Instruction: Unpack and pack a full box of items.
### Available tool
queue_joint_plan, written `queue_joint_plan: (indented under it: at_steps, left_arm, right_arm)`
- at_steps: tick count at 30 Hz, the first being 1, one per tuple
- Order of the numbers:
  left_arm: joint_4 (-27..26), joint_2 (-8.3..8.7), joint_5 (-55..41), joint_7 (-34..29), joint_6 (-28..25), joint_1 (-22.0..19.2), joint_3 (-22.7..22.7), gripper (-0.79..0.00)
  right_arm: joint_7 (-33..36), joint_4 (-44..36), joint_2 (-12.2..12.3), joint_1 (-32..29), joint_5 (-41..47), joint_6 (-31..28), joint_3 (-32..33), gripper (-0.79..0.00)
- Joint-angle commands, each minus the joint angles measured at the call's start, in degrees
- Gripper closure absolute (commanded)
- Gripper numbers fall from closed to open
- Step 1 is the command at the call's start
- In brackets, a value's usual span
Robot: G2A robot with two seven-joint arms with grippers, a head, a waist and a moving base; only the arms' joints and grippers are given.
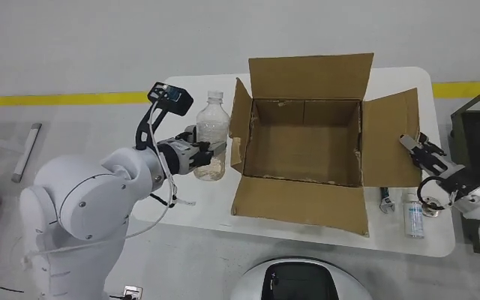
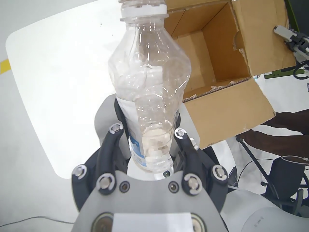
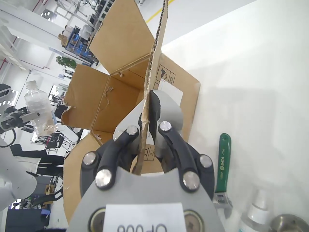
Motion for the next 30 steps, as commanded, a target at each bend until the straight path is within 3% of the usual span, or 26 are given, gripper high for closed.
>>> queue_joint_plan:
  at_steps: [1, 8, 16, 26, 28, 29, 30]
  left_arm:
    - [-0.71, 0.0, -2.25, 1.08, -0.8, -0.64, -0.76, 0.0]
    - [-0.65, -0.44, -10.96, 3.23, -4.1, -6.36, 1.13, 0.0]
    - [4.95, -1.69, -13.5, 2.69, -4.15, -13.07, 11.94, 0.0]
    - [13.69, -3.88, -14.11, 4.23, -3.78, -17.46, 23.8, 0.0]
    - [15.29, -4.51, -13.96, 5.07, -3.82, -18.23, 26.36, 0.0]
    - [16.28, -4.88, -14.1, 5.42, -3.71, -18.59, 27.68, 0.0]
    - [17.16, -5.24, -14.12, 5.8, -3.52, -19.13, 28.79, 0.0]
  right_arm:
    - [0.27, -0.06, 0.07, -0.13, -0.39, -0.23, -0.37, 0.0]
    - [1.24, -1.35, 0.3, -0.94, -0.53, -1.5, -1.52, 0.0]
    - [1.77, -3.16, 0.57, -3.9, -1.57, -2.33, -0.01, 0.0]
    - [0.73, -4.91, 0.79, -5.78, -2.66, -2.31, 0.84, 0.0]
    - [0.42, -5.29, 0.8, -6.01, -2.63, -2.13, 0.76, -0.148]
    - [0.11, -5.41, 0.81, -6.05, -2.57, -2.02, 0.81, -0.336]
    - [-0.28, -5.56, 0.81, -6.06, -2.43, -1.82, 0.92, -0.785]
